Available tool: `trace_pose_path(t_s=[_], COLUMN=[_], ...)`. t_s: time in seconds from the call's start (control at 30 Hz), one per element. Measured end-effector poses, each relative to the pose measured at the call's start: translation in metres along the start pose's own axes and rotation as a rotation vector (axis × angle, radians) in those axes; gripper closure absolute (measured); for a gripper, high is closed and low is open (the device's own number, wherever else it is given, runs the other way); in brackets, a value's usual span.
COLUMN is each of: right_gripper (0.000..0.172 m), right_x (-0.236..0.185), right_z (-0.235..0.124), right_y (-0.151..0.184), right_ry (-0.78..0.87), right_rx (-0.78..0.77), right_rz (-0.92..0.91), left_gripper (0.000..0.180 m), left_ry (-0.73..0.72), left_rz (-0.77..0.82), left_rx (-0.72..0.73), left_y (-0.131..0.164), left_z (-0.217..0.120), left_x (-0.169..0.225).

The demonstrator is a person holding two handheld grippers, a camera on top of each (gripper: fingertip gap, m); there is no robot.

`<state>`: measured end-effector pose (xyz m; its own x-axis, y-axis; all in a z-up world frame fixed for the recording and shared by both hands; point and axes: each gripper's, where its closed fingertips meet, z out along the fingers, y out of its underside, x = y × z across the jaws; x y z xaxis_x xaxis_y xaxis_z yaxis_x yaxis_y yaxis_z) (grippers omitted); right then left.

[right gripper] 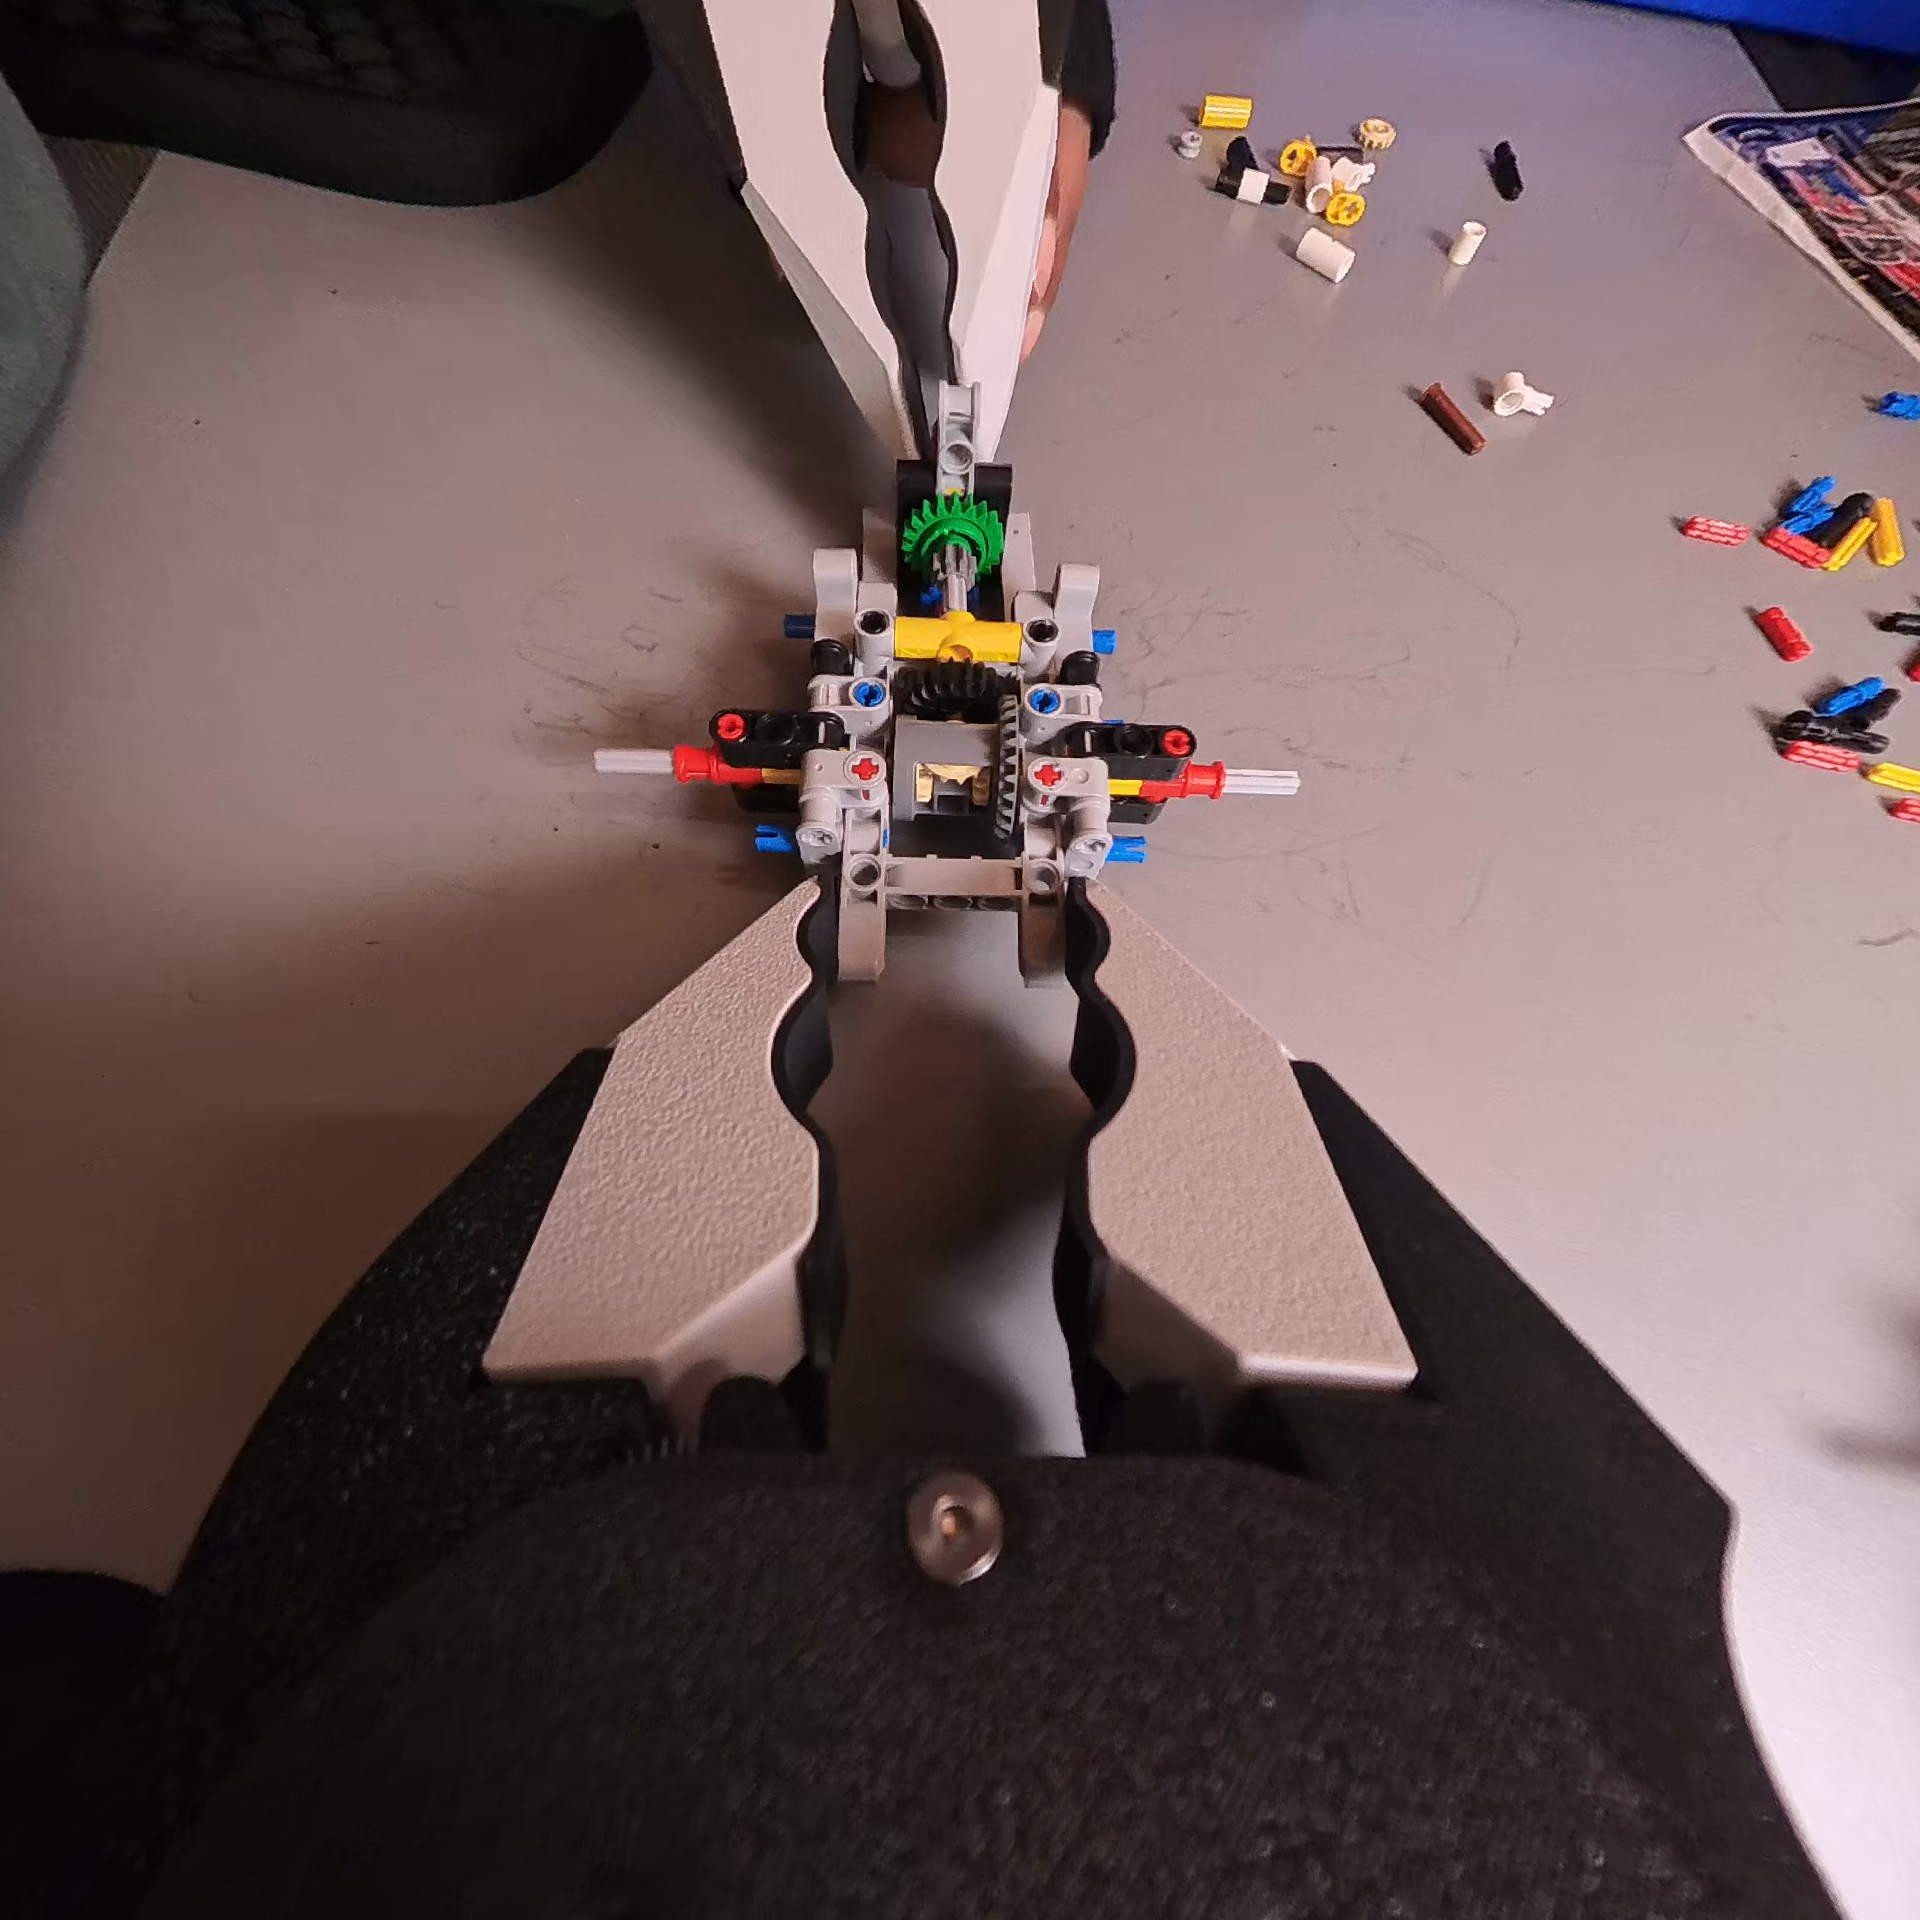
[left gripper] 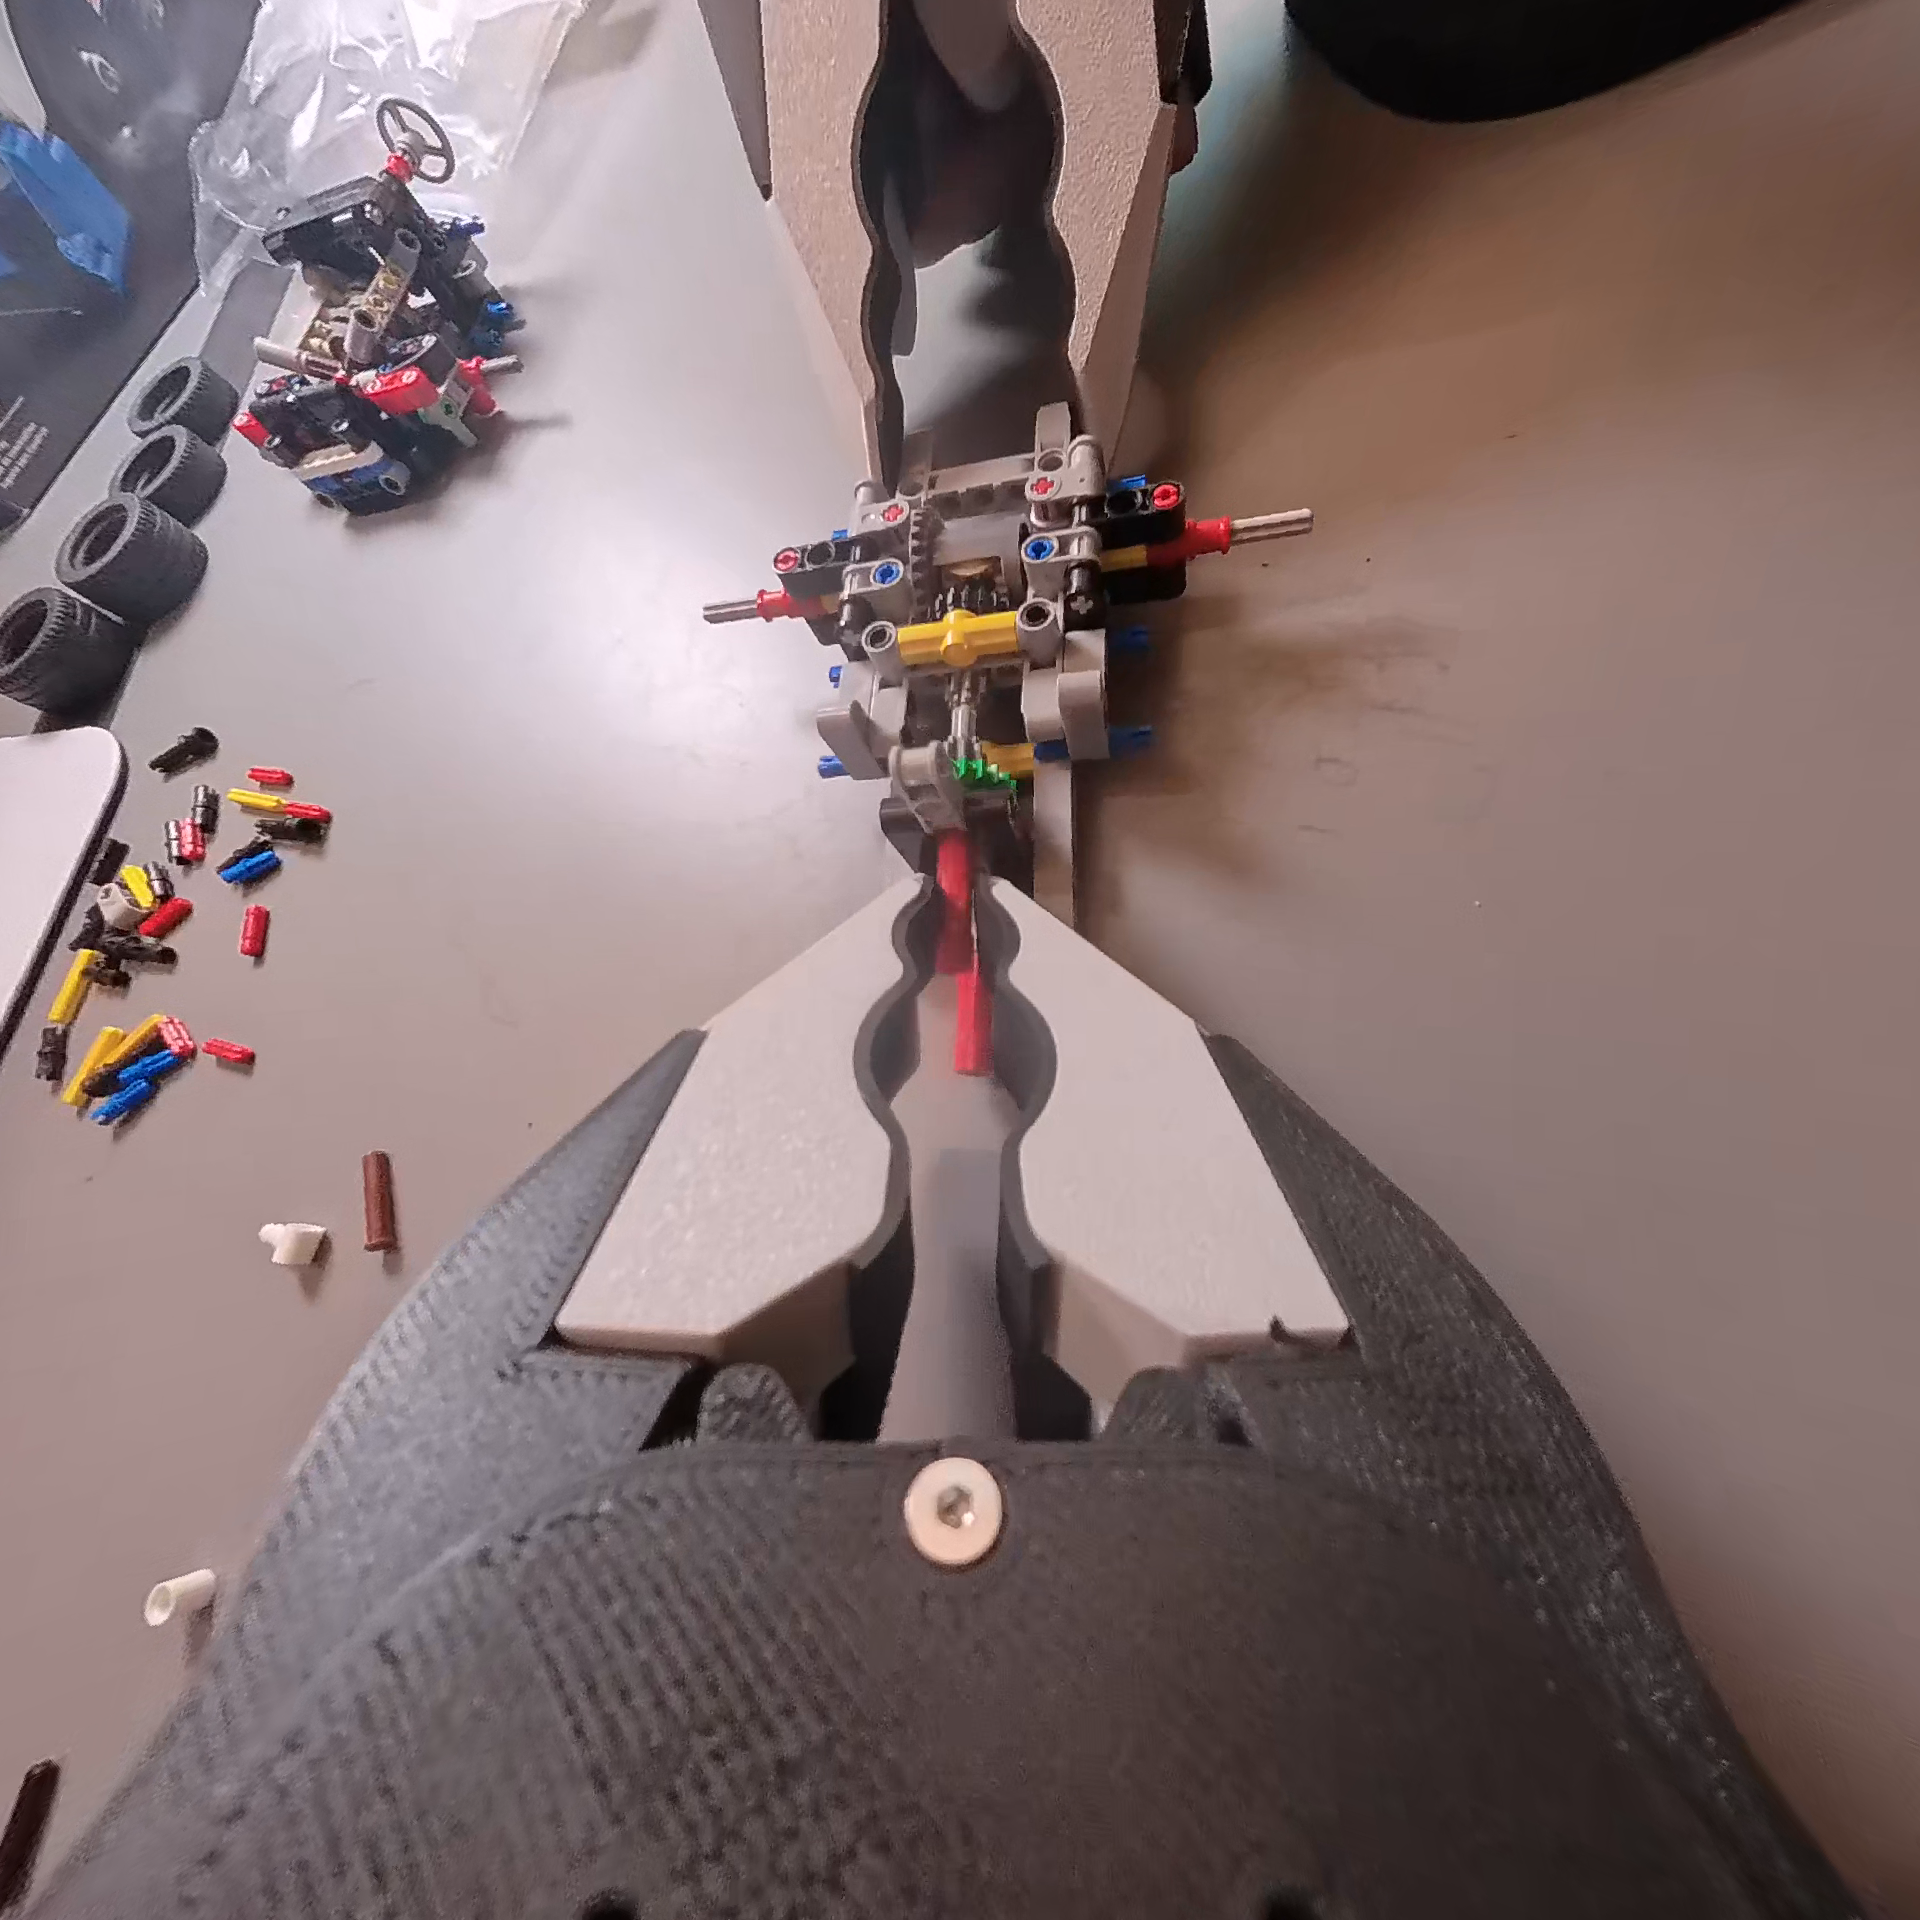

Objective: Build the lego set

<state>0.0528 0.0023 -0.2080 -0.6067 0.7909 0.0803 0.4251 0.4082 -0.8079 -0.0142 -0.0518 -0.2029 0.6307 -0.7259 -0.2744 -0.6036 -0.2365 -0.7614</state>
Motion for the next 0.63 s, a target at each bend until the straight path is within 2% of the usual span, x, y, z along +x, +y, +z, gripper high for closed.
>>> trace_pose_path(t_s=[0.4, 0.63], right_gripper=[0.129, 0.129], right_x=[-0.0007, -0.0016], right_z=[-0.0022, -0.0043], right_y=[-0.0005, 0.0020], right_ry=[-0.027, -0.065], right_rx=[0.015, 0.012], right_rz=[-0.003, 0.013], left_gripper=[0.176, 0.176], left_ry=[0.156, 0.215], left_rz=[-0.256, -0.339], left_rx=[0.054, 0.061], left_y=[-0.0016, -0.0032], left_z=[0.0009, 0.0014], left_x=[0.0055, 0.0085])
